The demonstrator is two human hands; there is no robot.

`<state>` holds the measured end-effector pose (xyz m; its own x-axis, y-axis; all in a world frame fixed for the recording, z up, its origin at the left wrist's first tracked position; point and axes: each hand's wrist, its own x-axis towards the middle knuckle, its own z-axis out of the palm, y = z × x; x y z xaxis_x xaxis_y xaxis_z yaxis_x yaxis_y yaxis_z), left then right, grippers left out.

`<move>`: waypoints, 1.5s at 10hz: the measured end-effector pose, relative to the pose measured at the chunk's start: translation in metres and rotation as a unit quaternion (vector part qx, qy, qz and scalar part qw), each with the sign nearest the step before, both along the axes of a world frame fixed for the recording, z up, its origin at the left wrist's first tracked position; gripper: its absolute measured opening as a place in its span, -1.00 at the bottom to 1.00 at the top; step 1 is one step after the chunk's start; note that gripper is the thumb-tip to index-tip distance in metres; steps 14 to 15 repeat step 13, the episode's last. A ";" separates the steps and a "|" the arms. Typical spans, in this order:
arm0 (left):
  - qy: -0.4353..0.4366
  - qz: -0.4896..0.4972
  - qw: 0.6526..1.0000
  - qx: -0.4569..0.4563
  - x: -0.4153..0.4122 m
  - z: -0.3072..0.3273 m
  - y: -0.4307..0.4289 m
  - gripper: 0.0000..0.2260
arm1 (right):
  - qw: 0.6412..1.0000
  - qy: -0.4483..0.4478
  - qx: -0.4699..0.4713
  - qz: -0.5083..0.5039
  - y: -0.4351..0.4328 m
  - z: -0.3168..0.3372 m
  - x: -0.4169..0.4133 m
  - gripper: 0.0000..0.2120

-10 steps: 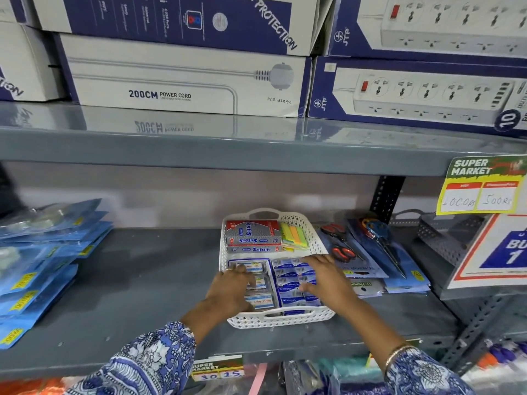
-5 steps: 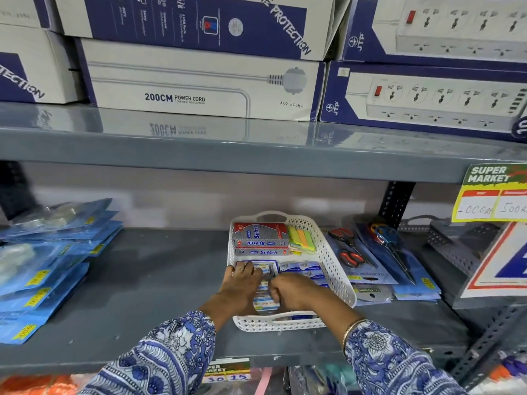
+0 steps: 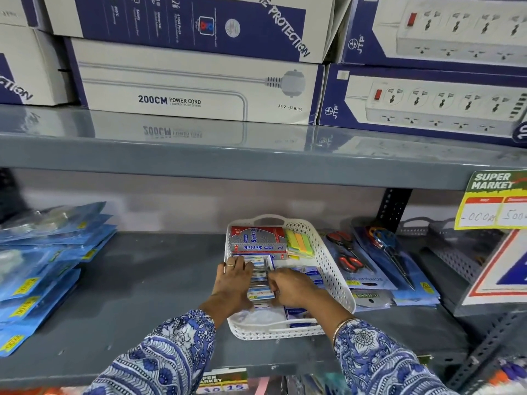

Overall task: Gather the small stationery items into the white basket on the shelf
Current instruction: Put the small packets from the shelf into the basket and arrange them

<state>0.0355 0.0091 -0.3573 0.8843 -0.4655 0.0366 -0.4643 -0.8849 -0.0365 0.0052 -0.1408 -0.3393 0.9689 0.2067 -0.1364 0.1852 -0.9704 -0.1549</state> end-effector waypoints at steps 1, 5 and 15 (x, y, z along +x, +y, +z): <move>0.021 -0.003 1.000 -0.019 -0.003 0.001 -0.004 -0.20 | 1.000 0.006 0.006 -0.011 -0.013 0.007 -0.002 -0.61; 0.146 -0.090 0.985 -0.012 -0.019 -0.011 -0.057 -0.22 | 0.986 0.087 -0.142 -0.020 -0.074 0.005 -0.033 -0.17; 0.108 -0.023 0.989 -0.102 -0.003 -0.010 -0.062 -0.02 | 0.996 0.033 -0.079 -0.040 -0.073 0.015 -0.010 -0.14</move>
